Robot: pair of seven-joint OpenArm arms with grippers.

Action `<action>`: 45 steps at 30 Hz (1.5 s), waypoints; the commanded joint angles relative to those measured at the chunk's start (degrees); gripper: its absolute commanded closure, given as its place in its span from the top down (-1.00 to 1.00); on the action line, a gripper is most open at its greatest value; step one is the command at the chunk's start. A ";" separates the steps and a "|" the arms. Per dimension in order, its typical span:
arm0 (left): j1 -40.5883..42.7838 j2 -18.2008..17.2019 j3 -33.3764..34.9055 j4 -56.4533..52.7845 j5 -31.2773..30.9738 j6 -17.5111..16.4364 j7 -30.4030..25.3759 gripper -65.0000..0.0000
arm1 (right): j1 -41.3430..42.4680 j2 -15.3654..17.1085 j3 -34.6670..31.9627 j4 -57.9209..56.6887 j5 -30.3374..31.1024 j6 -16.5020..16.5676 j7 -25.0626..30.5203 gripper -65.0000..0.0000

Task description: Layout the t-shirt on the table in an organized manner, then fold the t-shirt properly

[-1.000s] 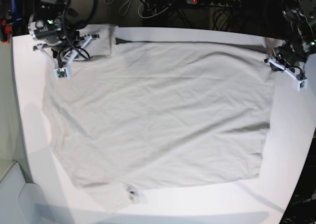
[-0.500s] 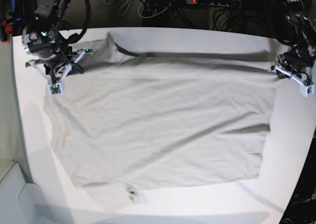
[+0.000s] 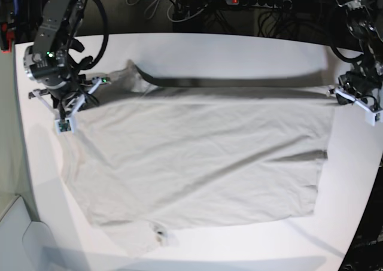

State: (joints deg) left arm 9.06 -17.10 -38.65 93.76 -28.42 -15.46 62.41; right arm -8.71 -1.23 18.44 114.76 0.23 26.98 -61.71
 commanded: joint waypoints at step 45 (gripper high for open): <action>-18.25 -1.05 0.10 -11.25 0.51 0.12 -1.89 -1.00 | 15.79 2.42 -0.11 -14.06 -0.01 0.23 1.36 -1.00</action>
State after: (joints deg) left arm -8.34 -17.10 -38.41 81.45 -27.64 -15.25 61.25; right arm 6.22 0.80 18.28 99.85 0.03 26.98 -61.28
